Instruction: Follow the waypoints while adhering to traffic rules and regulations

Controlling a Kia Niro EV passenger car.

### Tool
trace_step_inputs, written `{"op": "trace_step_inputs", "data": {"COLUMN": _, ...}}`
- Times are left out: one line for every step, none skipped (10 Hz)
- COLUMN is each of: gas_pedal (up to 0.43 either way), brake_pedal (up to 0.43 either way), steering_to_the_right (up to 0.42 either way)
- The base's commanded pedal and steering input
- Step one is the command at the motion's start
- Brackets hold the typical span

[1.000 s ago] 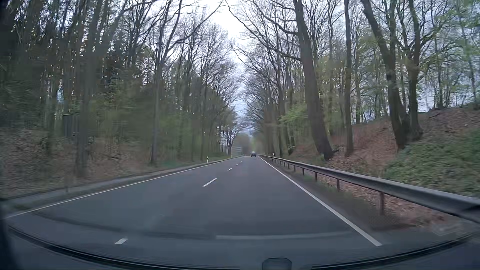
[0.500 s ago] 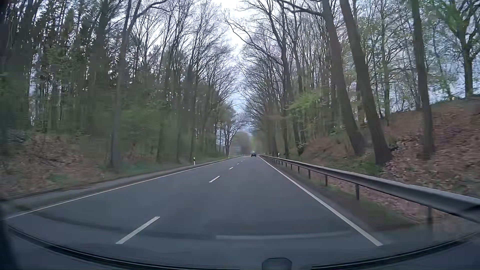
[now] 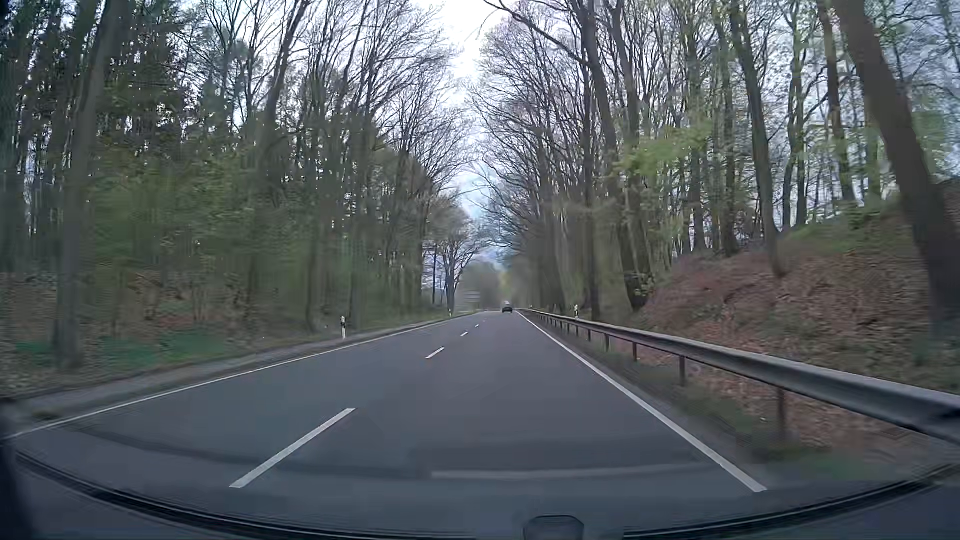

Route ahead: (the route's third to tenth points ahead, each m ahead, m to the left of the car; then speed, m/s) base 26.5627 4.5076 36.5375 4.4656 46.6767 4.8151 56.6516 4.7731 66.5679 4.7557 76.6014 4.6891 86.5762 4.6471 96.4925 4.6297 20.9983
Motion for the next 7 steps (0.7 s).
{"op": "trace_step_inputs", "data": {"gas_pedal": 0.240, "brake_pedal": 0.000, "steering_to_the_right": -0.001}}
{"op": "trace_step_inputs", "data": {"gas_pedal": 0.240, "brake_pedal": 0.000, "steering_to_the_right": -0.001}}
{"op": "trace_step_inputs", "data": {"gas_pedal": 0.240, "brake_pedal": 0.000, "steering_to_the_right": -0.001}}
{"op": "trace_step_inputs", "data": {"gas_pedal": 0.240, "brake_pedal": 0.000, "steering_to_the_right": -0.001}}
{"op": "trace_step_inputs", "data": {"gas_pedal": 0.240, "brake_pedal": 0.000, "steering_to_the_right": -0.001}}
{"op": "trace_step_inputs", "data": {"gas_pedal": 0.240, "brake_pedal": 0.000, "steering_to_the_right": -0.001}}
{"op": "trace_step_inputs", "data": {"gas_pedal": 0.240, "brake_pedal": 0.000, "steering_to_the_right": -0.001}}
